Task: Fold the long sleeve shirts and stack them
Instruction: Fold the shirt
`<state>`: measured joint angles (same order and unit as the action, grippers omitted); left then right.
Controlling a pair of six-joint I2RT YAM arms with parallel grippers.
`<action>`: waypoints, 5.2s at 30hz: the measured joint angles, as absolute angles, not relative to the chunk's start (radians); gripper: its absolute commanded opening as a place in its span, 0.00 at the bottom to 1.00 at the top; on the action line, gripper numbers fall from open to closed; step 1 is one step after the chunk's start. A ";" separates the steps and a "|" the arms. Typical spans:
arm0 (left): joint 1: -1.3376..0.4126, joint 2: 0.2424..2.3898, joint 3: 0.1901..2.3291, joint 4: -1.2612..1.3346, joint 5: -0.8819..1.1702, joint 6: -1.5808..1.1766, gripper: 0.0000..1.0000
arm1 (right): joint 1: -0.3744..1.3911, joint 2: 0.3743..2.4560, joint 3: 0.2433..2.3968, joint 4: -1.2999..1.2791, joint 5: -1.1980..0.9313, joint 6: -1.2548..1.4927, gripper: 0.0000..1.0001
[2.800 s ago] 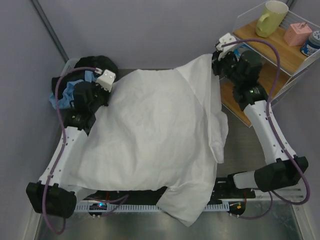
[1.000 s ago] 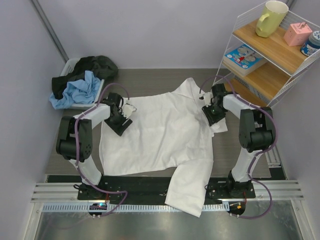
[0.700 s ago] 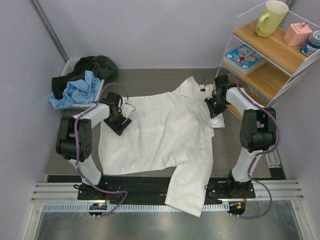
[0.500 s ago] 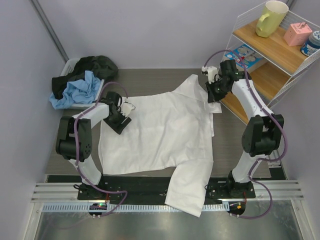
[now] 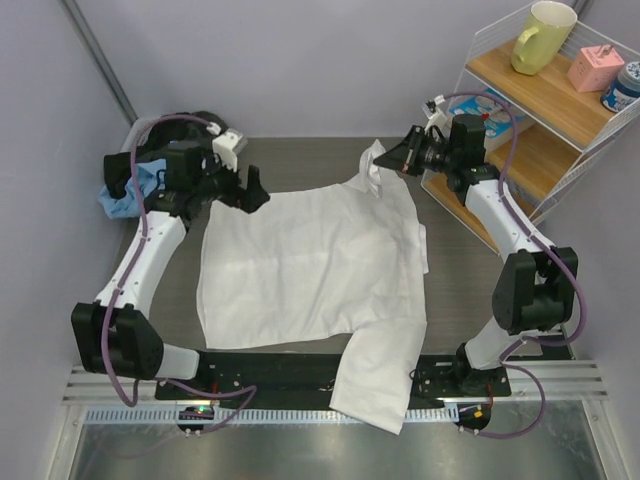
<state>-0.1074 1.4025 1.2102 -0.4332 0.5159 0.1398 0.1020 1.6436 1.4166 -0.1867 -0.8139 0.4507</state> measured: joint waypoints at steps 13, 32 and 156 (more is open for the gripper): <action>-0.435 1.558 1.561 -0.263 0.513 -0.078 1.00 | 0.228 1.627 1.359 0.371 -0.671 0.923 0.01; -0.506 1.693 1.695 -0.161 0.422 -0.205 0.07 | 0.271 1.627 1.359 0.366 -0.580 0.890 0.01; -0.036 2.374 2.123 -0.961 0.135 1.130 0.64 | 0.192 1.629 1.628 -0.060 -0.581 -0.293 0.01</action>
